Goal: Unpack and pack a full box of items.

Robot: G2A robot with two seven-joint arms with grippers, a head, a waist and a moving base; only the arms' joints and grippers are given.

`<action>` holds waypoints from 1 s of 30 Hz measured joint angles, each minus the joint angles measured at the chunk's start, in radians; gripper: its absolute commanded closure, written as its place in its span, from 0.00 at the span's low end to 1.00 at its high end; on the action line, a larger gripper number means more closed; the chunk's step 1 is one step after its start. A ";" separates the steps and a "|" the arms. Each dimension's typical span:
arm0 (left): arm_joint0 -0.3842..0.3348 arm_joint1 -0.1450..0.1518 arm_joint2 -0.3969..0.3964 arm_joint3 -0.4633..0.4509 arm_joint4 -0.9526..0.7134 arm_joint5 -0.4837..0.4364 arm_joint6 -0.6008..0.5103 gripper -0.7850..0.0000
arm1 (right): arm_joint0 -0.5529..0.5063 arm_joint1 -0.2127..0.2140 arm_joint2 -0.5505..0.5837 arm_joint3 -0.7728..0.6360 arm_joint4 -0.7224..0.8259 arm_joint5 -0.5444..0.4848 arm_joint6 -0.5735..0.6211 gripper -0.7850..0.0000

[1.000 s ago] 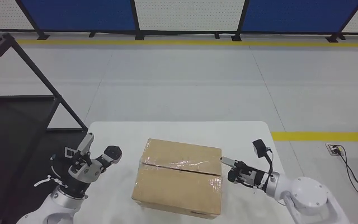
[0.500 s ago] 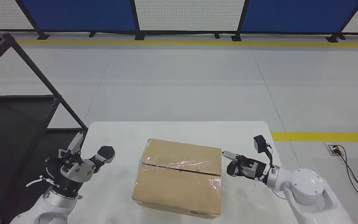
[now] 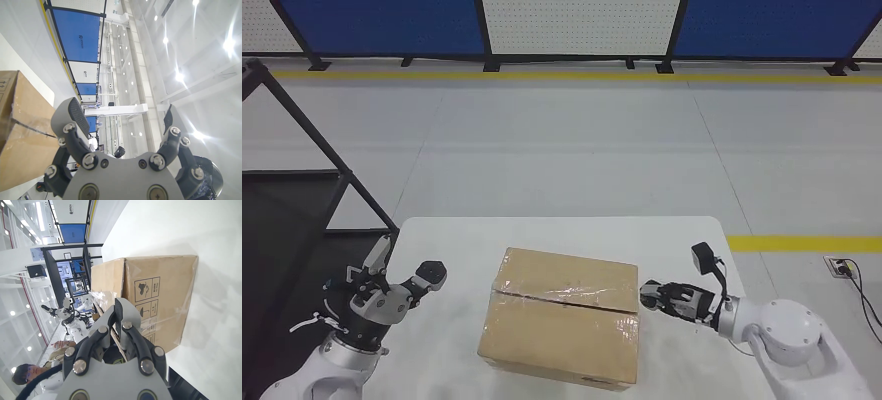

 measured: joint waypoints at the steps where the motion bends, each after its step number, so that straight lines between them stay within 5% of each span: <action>1: 0.000 0.001 -0.001 0.001 -0.002 -0.001 0.000 0.00 | 0.000 0.001 -0.001 -0.002 -0.002 0.003 0.000 1.00; 17: 0.000 0.011 0.008 0.022 -0.012 0.000 0.008 0.00 | -0.036 0.011 0.008 -0.129 -0.013 0.016 -0.019 1.00; 30: -0.042 0.029 0.075 0.038 0.121 0.131 0.013 0.00 | -0.044 0.015 0.000 -0.150 -0.009 0.008 -0.033 1.00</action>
